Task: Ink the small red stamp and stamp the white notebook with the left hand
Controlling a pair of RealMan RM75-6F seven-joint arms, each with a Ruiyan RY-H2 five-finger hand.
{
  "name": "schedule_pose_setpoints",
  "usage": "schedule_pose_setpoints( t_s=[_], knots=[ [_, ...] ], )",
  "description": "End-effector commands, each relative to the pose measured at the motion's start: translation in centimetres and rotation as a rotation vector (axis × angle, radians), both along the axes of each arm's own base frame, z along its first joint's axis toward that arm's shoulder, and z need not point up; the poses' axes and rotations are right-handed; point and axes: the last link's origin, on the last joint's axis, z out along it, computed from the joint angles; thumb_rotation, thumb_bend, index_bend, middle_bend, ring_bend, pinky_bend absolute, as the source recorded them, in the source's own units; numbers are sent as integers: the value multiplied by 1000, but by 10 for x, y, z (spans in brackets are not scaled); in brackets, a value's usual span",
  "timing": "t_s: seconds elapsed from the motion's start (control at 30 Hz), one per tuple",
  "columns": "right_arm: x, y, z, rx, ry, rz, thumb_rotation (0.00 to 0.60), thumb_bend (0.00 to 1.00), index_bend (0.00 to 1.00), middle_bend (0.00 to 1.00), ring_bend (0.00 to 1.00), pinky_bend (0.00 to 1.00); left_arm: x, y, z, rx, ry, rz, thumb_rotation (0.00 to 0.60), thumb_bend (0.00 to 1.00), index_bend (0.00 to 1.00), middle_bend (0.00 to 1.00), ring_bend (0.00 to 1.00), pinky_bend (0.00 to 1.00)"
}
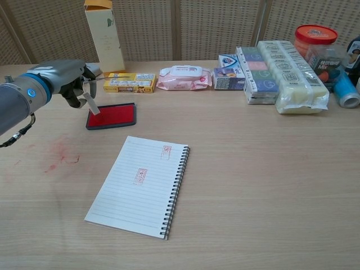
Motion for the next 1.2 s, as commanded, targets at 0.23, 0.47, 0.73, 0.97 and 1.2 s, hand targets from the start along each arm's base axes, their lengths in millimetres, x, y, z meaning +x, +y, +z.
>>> schedule_pose_setpoints(
  t_s=[0.23,0.47,0.73,0.97,1.2],
  knots=[
    [-1,-1,1,1,-5,-2,600,20,0,11,74,147,-1,0,-11,-6,11,-10,600,445,598,1000,1000,1000],
    [-1,-2,3,-5,-12,-4,600,20,0,12,75,147,-3,-2,-15,-8,11,3,600,445,599,1000,1000,1000],
    [-1,-1,3,-3,-14,-3,600,20,0,11,75,147,-3,-4,-21,-20,21,8,600,445,598,1000,1000,1000],
    [-1,-2,4,-8,-18,-4,600,21,0,11,76,147,-4,-3,-21,-13,19,21,600,445,598,1000,1000,1000],
    [-1,-2,5,-7,-22,-4,600,20,0,11,75,147,0,-2,-15,3,6,10,600,445,599,1000,1000,1000]
  ],
)
